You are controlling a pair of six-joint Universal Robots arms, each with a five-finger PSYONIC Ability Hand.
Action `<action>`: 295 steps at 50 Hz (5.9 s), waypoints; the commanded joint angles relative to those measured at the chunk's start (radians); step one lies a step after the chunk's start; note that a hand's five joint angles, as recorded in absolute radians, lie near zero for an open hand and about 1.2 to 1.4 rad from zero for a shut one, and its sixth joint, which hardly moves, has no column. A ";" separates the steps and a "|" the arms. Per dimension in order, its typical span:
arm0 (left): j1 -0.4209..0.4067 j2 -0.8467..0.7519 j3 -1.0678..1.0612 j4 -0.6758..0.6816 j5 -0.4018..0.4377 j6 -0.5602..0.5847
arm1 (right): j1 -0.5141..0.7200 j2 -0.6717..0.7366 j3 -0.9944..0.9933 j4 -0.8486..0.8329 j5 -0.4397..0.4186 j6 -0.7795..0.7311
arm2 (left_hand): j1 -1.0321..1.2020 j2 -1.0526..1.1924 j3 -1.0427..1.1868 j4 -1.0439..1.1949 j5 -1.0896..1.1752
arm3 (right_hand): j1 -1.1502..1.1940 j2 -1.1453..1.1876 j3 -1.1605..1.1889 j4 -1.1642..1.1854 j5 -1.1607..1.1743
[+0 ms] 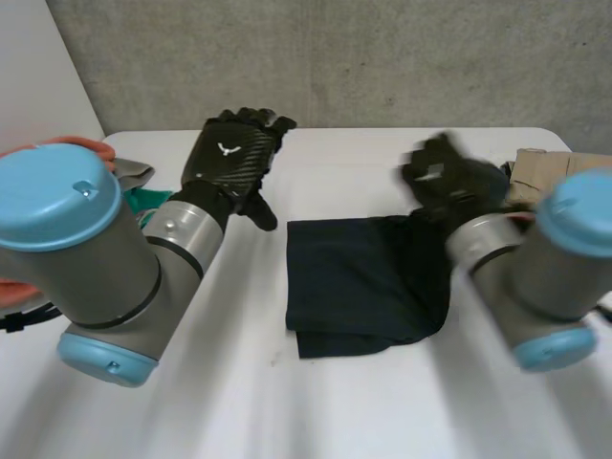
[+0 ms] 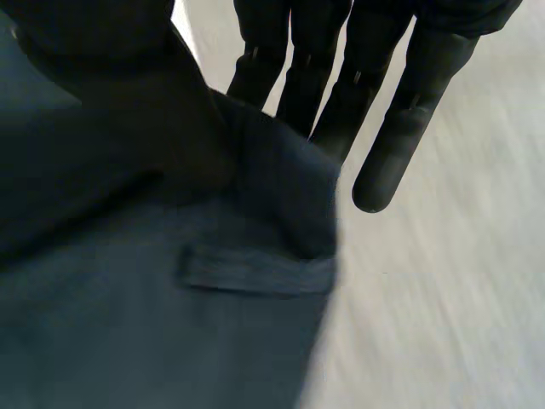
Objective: Fold the laundry.
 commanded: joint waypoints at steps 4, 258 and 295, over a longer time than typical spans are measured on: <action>0.051 0.026 -0.004 -0.001 -0.053 -0.009 | 0.208 0.118 0.082 -0.033 -0.380 -0.055 | -0.022 -0.034 -0.035 -0.029 -0.047 | -0.361 -0.451 -0.465 -0.475 -0.427; -0.207 -0.310 0.292 -0.254 -0.161 0.219 | -0.251 -0.212 0.203 0.035 -0.174 0.399 | 0.074 0.062 0.061 0.068 0.049 | -0.909 -0.999 -1.013 -1.023 -0.975; 0.046 -0.198 -0.084 -0.326 0.189 -0.090 | -0.058 -0.123 0.321 0.340 -0.153 0.538 | 0.119 0.107 0.107 0.113 0.094 | -0.623 -0.713 -0.727 -0.736 -0.689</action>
